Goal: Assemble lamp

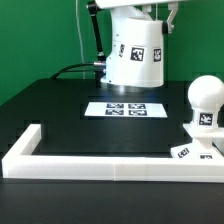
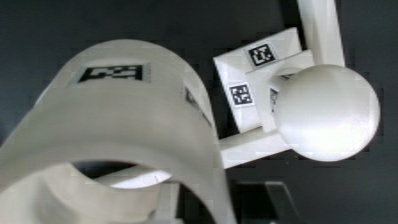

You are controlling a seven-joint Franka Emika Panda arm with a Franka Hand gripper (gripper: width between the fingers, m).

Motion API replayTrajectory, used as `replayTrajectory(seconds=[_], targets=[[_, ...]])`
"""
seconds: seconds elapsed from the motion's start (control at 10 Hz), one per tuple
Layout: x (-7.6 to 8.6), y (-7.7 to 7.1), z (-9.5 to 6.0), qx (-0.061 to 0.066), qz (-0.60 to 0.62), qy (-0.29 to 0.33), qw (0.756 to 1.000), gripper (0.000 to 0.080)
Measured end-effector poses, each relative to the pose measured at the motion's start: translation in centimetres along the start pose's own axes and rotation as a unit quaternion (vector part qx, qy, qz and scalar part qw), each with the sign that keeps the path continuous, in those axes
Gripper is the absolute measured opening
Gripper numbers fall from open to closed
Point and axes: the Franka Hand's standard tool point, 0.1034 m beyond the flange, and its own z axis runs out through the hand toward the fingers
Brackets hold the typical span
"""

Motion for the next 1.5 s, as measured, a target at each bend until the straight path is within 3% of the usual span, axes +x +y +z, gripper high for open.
replayTrajectory(seconds=[0.3,0.6,1.0,1.2,1.4,1.5], targets=[[-0.1,-0.2,0.1,0.0,0.002,-0.001,1.0,0.0044],[0.3,-3.2,-1.5,0.009,-0.001,0.01,1.0,0.0044],[1.1,-6.7,-2.2,0.018,0.019,0.016,1.0,0.0044],[1.2,-9.1,-1.9,0.02,0.028,0.016,0.999,0.0044],[0.8,-10.5,-1.1,0.018,0.043,0.011,0.999,0.0044],[0.7,-10.5,-0.7,0.017,0.043,0.01,0.999,0.0044]])
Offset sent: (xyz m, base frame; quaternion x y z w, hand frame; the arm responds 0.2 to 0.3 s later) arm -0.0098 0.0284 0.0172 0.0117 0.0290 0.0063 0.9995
